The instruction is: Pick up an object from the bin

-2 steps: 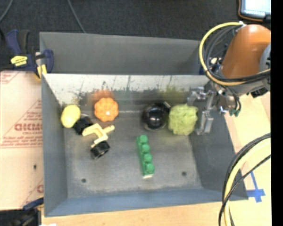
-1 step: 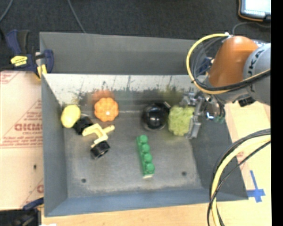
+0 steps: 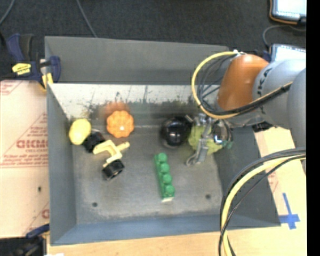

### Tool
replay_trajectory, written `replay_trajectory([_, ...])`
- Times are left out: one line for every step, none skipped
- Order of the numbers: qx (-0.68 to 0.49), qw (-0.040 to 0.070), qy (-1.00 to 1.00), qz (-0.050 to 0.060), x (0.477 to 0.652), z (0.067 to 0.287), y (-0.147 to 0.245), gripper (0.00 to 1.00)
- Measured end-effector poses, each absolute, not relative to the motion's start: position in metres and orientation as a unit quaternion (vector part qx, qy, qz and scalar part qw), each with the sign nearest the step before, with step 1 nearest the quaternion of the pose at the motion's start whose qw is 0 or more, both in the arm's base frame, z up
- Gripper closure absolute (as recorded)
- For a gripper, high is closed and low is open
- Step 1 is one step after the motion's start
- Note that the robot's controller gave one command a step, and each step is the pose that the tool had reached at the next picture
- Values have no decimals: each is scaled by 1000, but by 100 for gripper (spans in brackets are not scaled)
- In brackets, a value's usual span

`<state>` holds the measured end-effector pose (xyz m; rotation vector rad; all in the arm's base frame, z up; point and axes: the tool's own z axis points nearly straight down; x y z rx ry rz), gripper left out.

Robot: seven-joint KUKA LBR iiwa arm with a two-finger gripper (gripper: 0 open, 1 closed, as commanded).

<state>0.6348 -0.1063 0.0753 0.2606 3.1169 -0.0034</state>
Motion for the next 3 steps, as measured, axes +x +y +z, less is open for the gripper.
replay_trajectory([117,8,993,0,652,74,-110,100])
replay_trajectory([117,8,993,0,652,74,-110,100])
replay_trajectory([112,2,994,-1,632,112,-112,100])
